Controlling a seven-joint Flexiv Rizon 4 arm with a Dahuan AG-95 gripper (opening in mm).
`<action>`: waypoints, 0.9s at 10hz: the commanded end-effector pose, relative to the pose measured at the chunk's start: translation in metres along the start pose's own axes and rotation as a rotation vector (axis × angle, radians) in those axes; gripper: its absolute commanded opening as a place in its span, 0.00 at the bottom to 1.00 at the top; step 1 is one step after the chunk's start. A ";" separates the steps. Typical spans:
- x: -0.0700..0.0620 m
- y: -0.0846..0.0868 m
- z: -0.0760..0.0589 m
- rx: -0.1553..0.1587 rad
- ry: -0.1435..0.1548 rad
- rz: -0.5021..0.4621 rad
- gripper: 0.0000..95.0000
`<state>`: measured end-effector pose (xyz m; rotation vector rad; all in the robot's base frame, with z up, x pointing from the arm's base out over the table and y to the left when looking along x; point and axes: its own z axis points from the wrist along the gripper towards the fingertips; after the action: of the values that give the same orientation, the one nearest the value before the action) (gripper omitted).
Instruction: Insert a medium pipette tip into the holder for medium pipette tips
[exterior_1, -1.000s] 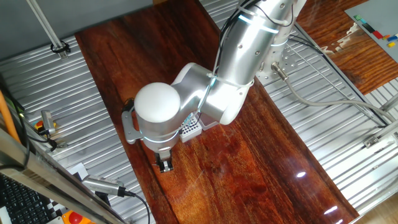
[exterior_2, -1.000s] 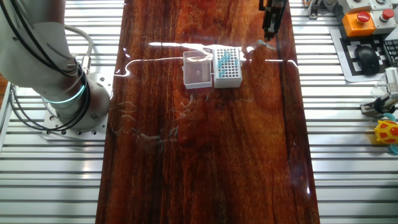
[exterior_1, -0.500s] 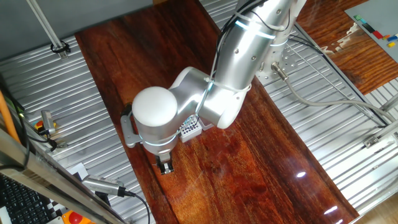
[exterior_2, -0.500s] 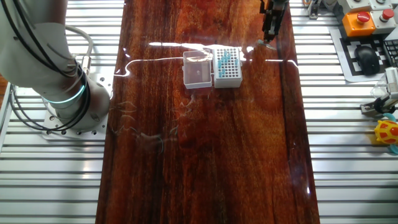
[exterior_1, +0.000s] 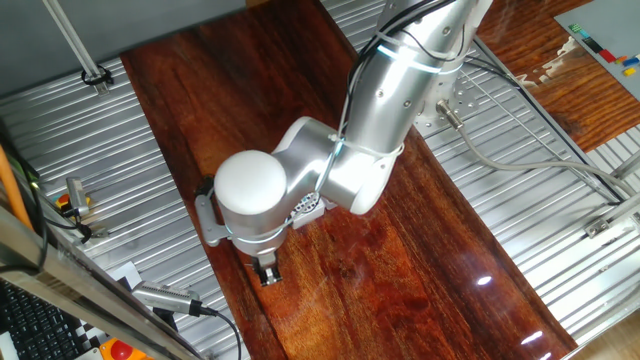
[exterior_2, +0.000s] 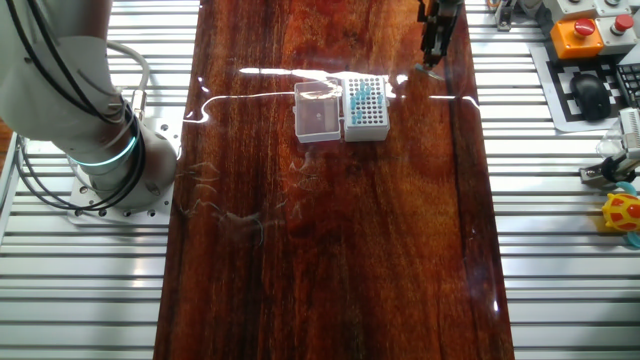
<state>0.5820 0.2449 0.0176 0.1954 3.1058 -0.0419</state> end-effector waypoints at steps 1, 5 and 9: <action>0.003 -0.001 0.002 0.010 -0.003 -0.020 0.20; 0.008 -0.004 0.004 0.027 -0.004 -0.055 0.20; 0.019 -0.021 -0.001 0.033 0.001 -0.106 0.20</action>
<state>0.5594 0.2252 0.0189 0.0287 3.1134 -0.0976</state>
